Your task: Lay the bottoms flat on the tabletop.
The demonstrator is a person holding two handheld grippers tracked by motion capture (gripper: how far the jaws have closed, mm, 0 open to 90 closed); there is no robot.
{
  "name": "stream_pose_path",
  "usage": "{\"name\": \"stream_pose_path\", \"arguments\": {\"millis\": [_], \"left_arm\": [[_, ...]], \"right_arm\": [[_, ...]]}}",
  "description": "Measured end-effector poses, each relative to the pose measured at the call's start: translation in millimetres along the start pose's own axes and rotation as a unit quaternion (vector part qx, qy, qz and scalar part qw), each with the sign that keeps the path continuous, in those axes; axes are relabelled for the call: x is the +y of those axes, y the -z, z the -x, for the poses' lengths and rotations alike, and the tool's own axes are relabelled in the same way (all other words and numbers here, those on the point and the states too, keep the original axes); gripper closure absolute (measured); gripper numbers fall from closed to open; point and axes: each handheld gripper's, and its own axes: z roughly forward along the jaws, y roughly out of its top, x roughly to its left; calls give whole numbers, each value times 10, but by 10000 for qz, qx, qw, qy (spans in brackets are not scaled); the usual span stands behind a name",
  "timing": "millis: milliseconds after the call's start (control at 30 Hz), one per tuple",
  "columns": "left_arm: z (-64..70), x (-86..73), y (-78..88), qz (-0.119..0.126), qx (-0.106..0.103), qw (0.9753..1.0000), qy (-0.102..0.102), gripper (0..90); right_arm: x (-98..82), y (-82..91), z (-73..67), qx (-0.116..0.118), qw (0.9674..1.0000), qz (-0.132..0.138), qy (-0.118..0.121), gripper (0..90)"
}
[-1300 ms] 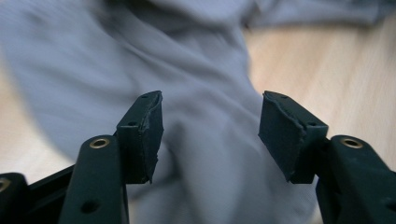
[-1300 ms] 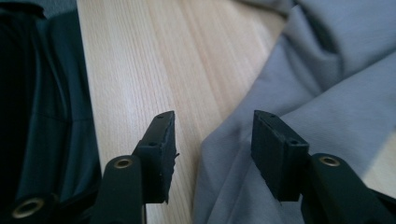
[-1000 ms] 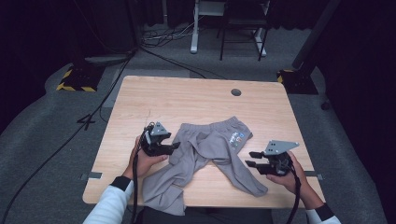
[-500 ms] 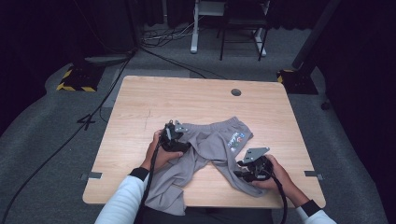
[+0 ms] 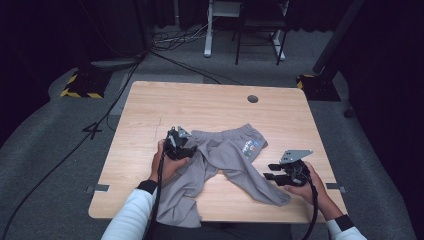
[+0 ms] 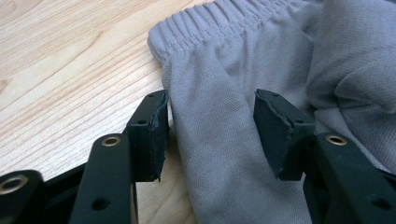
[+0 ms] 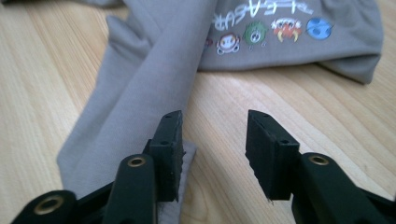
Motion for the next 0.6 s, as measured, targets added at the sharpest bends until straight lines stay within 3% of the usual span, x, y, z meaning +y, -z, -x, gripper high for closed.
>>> {"name": "stream_pose_path", "arguments": {"millis": [67,133,267,367,433,500,567,600], "left_arm": [[12,-2,6,-17,45,10000,-3,467],[28,5,13,-38,138,9998,-136,467],[32,0,39,-78,408,9987,-289,471],[-32,-56,84,-58,502,9985,-212,470],[-111,-110,123,-26,540,9985,-62,463],[-196,-166,172,-15,636,9980,2,463],[-263,-218,223,-30,836,9965,10,462],[-300,-243,250,-46,893,9960,16,462]], "right_arm": [[12,-83,-43,-89,9995,-247,166,559],[11,-182,-99,-68,9985,-434,337,575],[-12,-195,-107,-137,9984,-457,288,606],[-26,-172,-101,-337,9976,-502,334,639],[-46,-150,-30,-570,9968,-541,127,648],[-87,-117,87,-783,9952,-536,-229,640],[-138,-64,220,-1183,9897,-588,-555,622],[-157,-43,263,-1225,9882,-606,-684,621]]}}
